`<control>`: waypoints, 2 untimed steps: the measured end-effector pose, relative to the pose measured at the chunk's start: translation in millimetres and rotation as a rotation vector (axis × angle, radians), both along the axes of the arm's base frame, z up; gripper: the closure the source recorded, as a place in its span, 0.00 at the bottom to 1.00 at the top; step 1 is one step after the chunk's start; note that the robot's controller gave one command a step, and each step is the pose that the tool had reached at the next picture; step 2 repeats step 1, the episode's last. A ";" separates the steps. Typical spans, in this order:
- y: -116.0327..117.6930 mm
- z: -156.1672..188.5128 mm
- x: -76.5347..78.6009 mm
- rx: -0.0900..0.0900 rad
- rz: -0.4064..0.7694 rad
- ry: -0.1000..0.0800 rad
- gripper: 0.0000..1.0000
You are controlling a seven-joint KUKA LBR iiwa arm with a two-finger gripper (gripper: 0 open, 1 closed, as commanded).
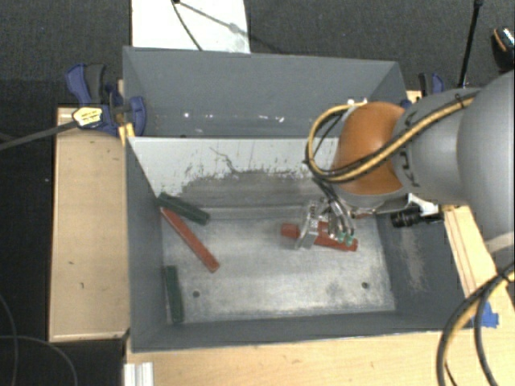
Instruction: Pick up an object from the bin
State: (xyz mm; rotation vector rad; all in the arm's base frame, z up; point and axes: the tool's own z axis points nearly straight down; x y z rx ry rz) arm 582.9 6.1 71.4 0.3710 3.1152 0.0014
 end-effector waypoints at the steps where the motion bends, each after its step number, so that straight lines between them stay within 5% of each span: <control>1: 24.9 145.2 -30.7 0.001 0.013 -0.005 1.00; 2: 24.9 145.2 -30.7 0.001 0.013 -0.005 1.00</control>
Offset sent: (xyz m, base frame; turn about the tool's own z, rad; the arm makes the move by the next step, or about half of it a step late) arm -0.0325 0.0239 0.1401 -0.0090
